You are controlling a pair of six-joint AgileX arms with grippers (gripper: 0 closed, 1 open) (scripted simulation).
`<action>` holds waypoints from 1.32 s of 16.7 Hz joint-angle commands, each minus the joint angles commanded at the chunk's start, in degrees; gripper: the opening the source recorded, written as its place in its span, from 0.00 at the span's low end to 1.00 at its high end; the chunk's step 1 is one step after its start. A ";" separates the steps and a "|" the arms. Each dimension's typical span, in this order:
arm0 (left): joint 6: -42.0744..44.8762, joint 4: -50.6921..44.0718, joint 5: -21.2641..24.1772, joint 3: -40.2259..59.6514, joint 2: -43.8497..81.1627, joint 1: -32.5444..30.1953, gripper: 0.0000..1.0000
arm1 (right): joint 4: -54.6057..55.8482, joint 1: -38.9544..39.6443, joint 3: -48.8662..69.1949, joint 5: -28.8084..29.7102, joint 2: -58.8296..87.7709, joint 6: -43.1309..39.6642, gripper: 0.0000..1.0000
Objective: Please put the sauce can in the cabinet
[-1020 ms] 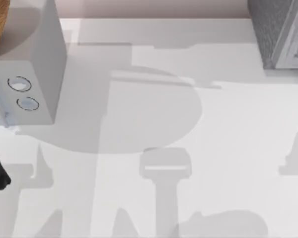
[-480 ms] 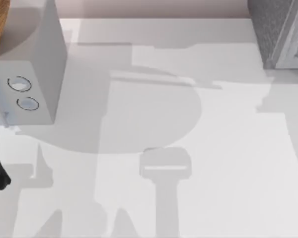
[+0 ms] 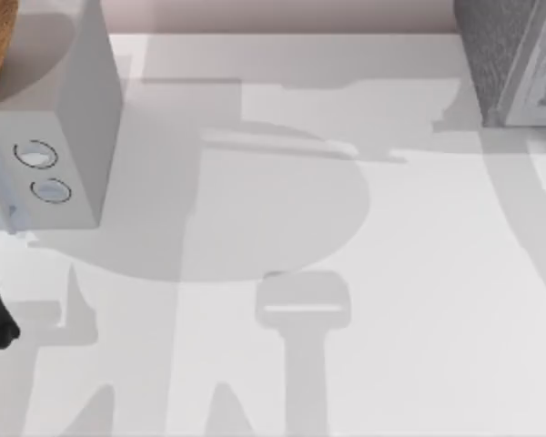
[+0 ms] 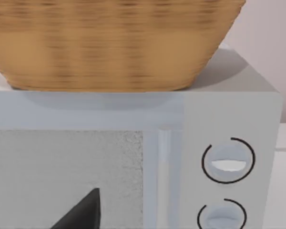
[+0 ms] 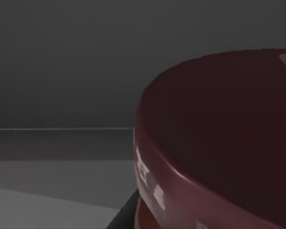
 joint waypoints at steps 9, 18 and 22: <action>0.00 0.00 0.00 0.00 0.00 0.00 1.00 | -1.76 0.54 6.29 0.60 4.62 -0.15 0.00; 0.00 0.00 0.00 0.00 0.00 0.00 1.00 | 0.38 -2.07 20.73 -1.68 22.50 -0.46 0.00; 0.00 0.00 0.00 0.00 0.00 0.00 1.00 | 2.07 -3.58 29.13 -3.08 31.98 -0.19 0.00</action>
